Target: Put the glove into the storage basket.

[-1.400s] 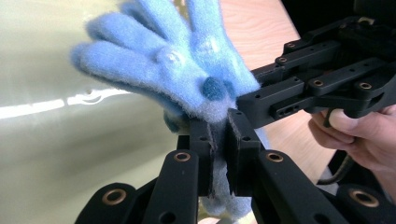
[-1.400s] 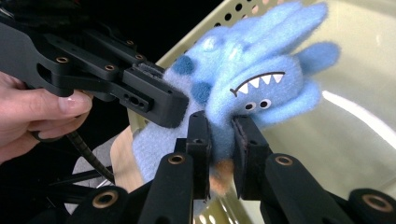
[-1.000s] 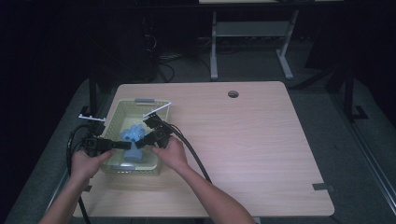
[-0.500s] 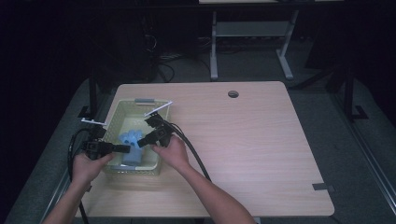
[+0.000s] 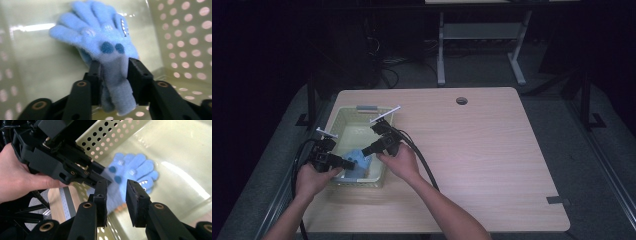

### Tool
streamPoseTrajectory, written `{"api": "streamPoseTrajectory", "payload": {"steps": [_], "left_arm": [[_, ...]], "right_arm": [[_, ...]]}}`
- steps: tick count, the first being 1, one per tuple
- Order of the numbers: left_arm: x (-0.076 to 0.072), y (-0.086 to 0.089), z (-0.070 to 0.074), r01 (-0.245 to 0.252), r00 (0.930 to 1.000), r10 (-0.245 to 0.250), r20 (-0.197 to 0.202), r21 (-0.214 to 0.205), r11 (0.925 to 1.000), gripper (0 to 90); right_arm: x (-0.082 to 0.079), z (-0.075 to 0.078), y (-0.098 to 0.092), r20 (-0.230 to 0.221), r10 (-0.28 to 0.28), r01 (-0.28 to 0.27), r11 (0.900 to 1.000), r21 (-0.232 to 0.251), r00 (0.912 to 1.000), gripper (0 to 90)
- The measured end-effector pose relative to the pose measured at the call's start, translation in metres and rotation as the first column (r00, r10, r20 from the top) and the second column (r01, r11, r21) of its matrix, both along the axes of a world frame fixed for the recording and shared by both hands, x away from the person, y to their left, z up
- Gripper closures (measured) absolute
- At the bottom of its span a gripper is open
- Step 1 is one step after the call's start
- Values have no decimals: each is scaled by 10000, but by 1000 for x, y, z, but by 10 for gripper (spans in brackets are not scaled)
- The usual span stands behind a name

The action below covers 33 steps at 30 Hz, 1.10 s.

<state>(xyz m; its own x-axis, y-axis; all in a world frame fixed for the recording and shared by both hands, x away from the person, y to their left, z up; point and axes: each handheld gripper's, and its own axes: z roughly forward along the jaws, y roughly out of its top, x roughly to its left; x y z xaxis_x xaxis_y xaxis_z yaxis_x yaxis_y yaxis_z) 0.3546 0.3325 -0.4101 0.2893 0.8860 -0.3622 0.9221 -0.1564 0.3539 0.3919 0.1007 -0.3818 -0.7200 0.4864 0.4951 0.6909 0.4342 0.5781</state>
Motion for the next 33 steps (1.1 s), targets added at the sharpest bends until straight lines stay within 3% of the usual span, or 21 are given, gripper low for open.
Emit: {"api": "streamPoseTrajectory", "payload": {"steps": [4,8,13,19,25,29,31,32,33], "left_arm": [[0,6,7,-379,9988,378,312,23,9993,608],[0,8,14,-135,9980,120,616,238,9996,716],[5,-3,5,326,9993,-339,132,867,9957,761],[12,-17,-7,886,9944,-779,-716,1600,9831,750],[11,-12,0,668,9975,-636,-323,1118,9915,682],[8,-4,8,363,9992,-366,177,207,9991,631],[7,0,13,207,9991,-200,384,-173,9996,622],[4,5,20,201,9975,-163,689,-559,9982,606],[4,5,20,201,9975,-163,689,-559,9982,602]], "right_arm": [[0,2,-7,-25,-48,48,10000,45,10000,693],[1,3,-12,-47,-116,117,9998,129,9999,688],[1,4,-13,-31,-100,101,9996,245,9999,684],[1,4,-13,-74,60,-58,9995,306,10000,666],[2,6,-17,-134,80,-74,9990,433,9999,652],[3,7,-23,-150,-45,53,9983,581,9999,636],[3,7,-26,-161,-70,80,9980,623,9998,625],[3,8,-30,-213,-89,104,9974,716,9997,614],[3,8,-30,-213,-89,104,9974,716,9997,614]]}}
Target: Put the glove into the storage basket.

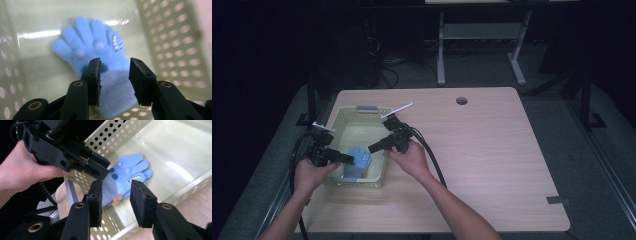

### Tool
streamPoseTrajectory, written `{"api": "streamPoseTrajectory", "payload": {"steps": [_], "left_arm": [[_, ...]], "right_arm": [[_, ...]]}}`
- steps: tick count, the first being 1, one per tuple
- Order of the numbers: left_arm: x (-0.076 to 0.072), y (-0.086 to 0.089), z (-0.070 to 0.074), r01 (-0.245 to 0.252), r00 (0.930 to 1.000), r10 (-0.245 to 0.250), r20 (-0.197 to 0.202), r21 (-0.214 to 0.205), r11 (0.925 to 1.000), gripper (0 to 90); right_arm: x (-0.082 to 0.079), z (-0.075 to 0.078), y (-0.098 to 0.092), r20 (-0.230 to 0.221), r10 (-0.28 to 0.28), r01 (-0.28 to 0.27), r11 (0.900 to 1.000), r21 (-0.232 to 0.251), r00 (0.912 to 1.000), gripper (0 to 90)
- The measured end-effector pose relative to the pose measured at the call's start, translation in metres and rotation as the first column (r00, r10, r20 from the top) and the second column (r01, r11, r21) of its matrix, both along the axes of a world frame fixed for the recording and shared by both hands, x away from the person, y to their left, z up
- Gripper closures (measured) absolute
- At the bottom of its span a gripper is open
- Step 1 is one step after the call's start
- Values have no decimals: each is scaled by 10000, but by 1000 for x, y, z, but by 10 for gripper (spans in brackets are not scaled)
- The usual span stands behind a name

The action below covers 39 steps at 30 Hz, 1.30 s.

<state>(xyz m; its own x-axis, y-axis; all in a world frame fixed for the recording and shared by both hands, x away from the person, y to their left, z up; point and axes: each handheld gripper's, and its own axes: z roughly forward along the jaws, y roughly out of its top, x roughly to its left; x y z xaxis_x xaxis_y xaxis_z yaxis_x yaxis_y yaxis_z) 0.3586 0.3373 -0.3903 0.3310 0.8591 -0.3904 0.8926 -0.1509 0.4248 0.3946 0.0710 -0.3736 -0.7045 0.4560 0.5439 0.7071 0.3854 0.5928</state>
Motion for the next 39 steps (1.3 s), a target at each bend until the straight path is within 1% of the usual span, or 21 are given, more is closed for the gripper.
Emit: {"api": "streamPoseTrajectory", "payload": {"steps": [1,2,3,5,8,9,13,15,16,17,20,23,26,28,31,32,34,35,36,38,39], "left_arm": [[-1,1,1,-16,9999,17,123,-101,9999,602],[-1,1,1,-16,9999,17,123,-101,9999,598],[-4,2,5,45,9997,-30,248,-590,9983,590],[-7,3,7,174,9988,-115,466,-1292,9915,568],[-11,0,9,270,9973,-148,725,-1700,9851,564],[-11,0,9,270,9973,-148,725,-1700,9851,563],[-14,-5,12,372,9951,-188,971,-1916,9808,544],[-15,-8,15,411,9943,-190,1047,-2131,9762,533],[-15,-8,16,503,9938,-272,1078,-2176,9748,529],[-16,-9,17,508,9933,-258,1128,-2241,9732,526],[-19,-12,21,511,9909,-184,1335,-2460,9679,516],[-21,-14,25,539,9883,-143,1520,-2598,9642,508],[-23,-17,26,617,9858,-177,1667,-2627,9629,495],[-24,-21,28,634,9849,-157,1722,-2752,9593,490],[-25,-26,31,750,9828,-244,1833,-2749,9585,481],[-25,-29,32,798,9825,-283,1840,-2786,9571,479],[-25,-32,33,903,9810,-374,1902,-2779,9563,476],[-25,-34,33,923,9805,-372,1932,-2849,9541,474],[-25,-34,33,923,9805,-372,1932,-2849,9541,471],[-25,-39,35,1028,9768,-383,2109,-3045,9469,462],[-25,-39,35,1028,9768,-383,2109,-3045,9469,462]], "right_arm": [[0,1,-3,75,11,-11,10000,-67,10000,604],[0,1,-4,62,16,-16,10000,-27,10000,599],[0,1,-6,7,11,-11,10000,-8,10000,591],[0,2,-9,-11,2,-2,10000,-27,10000,574],[0,2,-14,-8,-15,15,10000,83,10000,537],[0,2,-14,-8,-15,15,10000,83,10000,537],[0,4,-21,-31,13,-13,9999,102,10000,502],[1,5,-25,-39,-10,11,9998,200,10000,484],[2,5,-27,45,17,-17,9999,126,10000,476],[3,6,-29,-57,-5,6,9999,170,10000,468],[4,6,-35,-83,-11,13,9997,264,10000,451],[6,8,-45,3,-233,232,9986,472,9997,445],[8,10,-55,-9,-417,417,9975,576,9991,440],[8,10,-62,1,-469,469,9974,556,9989,435],[9,11,-67,-6,-488,487,9971,585,9988,432],[8,12,-75,-52,-549,551,9967,595,9985,426],[8,13,-79,-17,-564,564,9964,632,9984,421],[8,13,-81,-37,-587,589,9965,590,9983,419],[9,13,-84,-34,-610,611,9960,649,9981,416],[8,13,-90,-115,-681,687,9951,715,9976,406],[8,13,-90,-115,-681,687,9951,715,9976,406]]}}
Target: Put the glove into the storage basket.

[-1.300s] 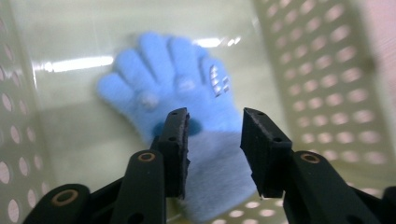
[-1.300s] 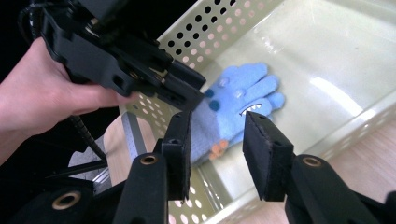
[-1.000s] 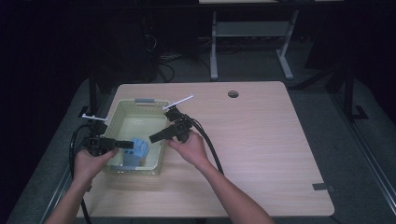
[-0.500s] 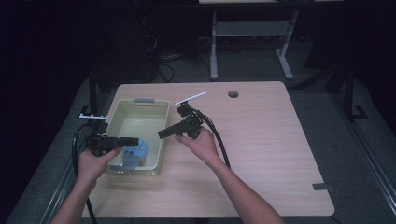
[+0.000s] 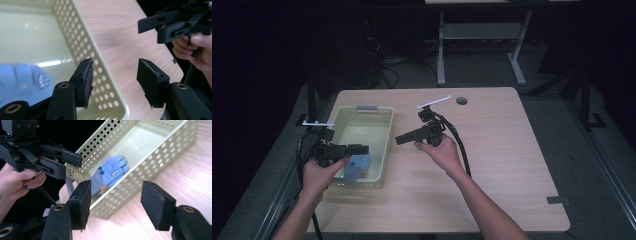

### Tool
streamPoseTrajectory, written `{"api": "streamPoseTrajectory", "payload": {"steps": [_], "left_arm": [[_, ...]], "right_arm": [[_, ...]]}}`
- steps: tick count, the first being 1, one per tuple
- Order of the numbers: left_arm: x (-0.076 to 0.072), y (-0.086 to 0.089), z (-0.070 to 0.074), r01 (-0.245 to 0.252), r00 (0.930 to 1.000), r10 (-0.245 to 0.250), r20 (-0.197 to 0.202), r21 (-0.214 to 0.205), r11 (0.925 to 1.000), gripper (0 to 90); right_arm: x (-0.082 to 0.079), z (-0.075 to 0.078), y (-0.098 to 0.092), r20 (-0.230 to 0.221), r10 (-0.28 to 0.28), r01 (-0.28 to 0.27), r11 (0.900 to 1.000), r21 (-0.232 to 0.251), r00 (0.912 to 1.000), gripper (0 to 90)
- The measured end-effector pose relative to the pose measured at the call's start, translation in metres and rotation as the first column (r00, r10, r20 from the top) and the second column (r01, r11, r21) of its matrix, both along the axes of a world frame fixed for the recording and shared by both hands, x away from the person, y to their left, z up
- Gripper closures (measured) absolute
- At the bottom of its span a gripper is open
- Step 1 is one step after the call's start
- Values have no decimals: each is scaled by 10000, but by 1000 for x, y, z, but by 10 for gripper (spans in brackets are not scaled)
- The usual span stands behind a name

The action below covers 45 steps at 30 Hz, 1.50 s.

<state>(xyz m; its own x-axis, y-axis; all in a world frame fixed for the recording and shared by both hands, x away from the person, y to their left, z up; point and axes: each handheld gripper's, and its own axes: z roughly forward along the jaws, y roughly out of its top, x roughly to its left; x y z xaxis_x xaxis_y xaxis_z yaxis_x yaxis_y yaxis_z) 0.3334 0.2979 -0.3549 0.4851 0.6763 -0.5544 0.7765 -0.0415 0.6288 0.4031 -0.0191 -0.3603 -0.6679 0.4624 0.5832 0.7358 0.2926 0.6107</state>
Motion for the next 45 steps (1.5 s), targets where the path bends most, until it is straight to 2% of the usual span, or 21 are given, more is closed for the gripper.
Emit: {"api": "streamPoseTrajectory", "payload": {"steps": [1,12,19,24,33,45], "left_arm": [[1,-3,2,56,9999,-54,90,-179,9998,462],[5,-21,3,309,9994,-302,143,-462,9985,448],[6,-31,3,508,9987,-503,118,-433,9978,441],[8,-46,3,775,9970,-774,57,-353,9964,439],[10,-62,2,1056,9944,-1054,62,-313,9939,435],[7,-87,-1,1465,9892,-1466,1,-299,9888,433]], "right_arm": [[0,0,-5,-20,-41,41,10000,26,10000,393],[-2,-2,-32,-161,-331,334,9993,175,9993,361],[-5,-3,-46,-90,-442,444,9988,216,9990,359],[-9,-7,-61,-192,-697,703,9971,282,9974,348],[-15,-13,-83,-475,-991,1013,9938,460,9939,352],[-25,-19,-105,-609,-1250,1272,9913,328,9903,335]]}}
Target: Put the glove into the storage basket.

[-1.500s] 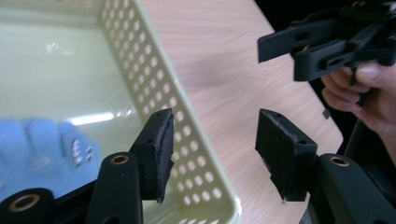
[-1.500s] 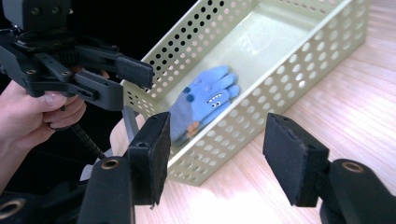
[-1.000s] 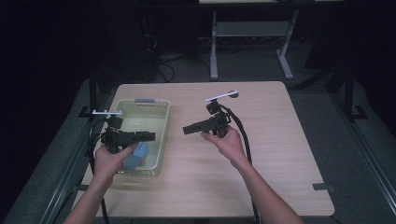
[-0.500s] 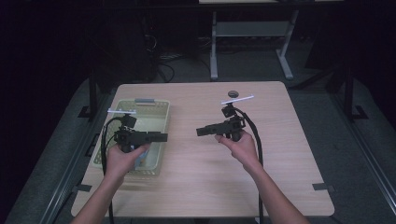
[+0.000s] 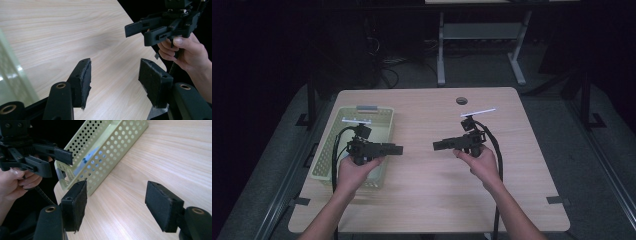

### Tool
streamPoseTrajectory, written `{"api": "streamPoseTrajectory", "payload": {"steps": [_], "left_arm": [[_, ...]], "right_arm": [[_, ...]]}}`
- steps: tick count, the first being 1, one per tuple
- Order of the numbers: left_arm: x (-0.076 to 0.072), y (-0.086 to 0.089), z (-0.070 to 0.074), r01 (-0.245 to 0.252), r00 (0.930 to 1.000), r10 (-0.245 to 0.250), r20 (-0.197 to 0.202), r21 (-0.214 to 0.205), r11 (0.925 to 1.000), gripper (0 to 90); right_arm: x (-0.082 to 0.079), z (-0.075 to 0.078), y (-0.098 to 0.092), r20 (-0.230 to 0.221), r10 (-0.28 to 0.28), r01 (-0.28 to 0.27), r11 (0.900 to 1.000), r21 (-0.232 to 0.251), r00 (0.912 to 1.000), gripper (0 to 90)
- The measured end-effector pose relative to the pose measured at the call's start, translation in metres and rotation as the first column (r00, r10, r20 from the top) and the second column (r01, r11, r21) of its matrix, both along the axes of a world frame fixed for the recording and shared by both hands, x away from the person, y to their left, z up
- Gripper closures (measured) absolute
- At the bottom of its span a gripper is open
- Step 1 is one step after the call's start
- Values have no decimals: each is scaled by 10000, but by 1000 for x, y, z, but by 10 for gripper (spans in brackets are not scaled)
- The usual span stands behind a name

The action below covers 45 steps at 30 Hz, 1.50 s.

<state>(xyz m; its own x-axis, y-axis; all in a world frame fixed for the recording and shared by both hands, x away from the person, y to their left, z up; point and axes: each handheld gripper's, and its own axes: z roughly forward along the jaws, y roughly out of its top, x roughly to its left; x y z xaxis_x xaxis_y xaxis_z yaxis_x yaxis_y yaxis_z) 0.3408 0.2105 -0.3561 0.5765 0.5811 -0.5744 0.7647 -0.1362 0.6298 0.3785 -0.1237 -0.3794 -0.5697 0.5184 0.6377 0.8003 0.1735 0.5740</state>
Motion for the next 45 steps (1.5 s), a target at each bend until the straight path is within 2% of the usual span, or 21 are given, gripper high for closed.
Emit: {"api": "streamPoseTrajectory", "payload": {"steps": [3,23,45], "left_arm": [[-2,-4,-1,132,9998,-131,121,-59,9999,429],[-5,-41,-15,836,9964,-836,-119,-2,9965,414],[-12,-64,-26,1271,9916,-1273,-219,-99,9918,397]], "right_arm": [[-2,0,-5,117,-51,52,10000,-82,9999,338],[-14,-7,-38,82,-408,409,9990,-197,9991,334],[-26,-19,-70,-39,-937,935,9951,-332,9956,328]]}}
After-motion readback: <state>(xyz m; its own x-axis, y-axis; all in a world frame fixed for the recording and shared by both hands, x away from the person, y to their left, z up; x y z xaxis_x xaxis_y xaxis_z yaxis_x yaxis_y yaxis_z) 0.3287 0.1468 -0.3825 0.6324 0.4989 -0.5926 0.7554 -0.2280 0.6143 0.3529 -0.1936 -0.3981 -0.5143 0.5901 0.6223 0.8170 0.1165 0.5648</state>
